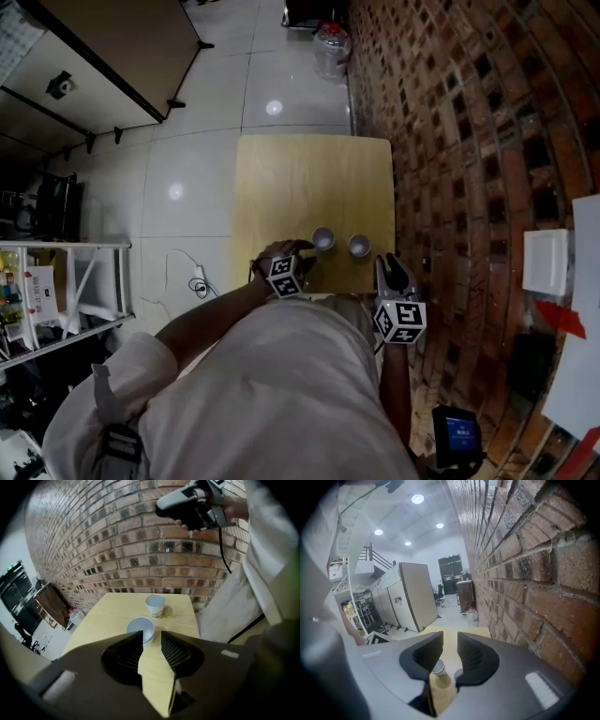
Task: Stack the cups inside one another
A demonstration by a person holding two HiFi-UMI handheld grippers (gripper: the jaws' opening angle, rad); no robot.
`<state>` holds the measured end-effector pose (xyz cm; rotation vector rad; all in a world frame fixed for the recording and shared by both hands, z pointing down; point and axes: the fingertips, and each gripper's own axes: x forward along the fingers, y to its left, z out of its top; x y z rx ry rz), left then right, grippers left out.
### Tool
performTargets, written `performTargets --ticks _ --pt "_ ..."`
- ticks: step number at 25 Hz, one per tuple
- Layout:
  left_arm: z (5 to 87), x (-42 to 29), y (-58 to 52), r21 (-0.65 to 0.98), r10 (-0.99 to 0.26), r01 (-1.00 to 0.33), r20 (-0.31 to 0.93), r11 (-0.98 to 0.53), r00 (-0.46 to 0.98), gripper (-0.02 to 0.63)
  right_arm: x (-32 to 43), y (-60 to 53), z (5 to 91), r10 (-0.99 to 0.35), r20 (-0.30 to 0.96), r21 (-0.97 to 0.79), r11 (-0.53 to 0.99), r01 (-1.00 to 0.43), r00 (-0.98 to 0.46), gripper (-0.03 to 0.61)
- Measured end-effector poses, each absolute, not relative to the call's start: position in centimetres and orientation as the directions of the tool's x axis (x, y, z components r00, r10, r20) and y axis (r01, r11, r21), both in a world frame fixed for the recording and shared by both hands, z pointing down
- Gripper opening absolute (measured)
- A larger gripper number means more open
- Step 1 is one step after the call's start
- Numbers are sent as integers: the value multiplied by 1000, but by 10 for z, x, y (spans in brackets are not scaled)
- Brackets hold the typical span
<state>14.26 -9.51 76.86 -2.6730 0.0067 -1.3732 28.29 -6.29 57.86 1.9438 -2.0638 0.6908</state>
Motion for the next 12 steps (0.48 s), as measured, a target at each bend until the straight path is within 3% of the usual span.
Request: performTargets --ticks 3,7,12 --pt "741 126 -103 -86 -85 -30 758 -996 647 142 275 -64 574 -882 463 -170 12 -985 -90 89" --pt "670 118 -118 80 -97 -181 606 -980 790 172 266 -64 569 -885 461 -140 5 -990 -70 89" --pt "604 107 -125 166 -108 -202 449 -965 887 172 263 -57 563 -890 456 -98 -32 -995 -16 91"
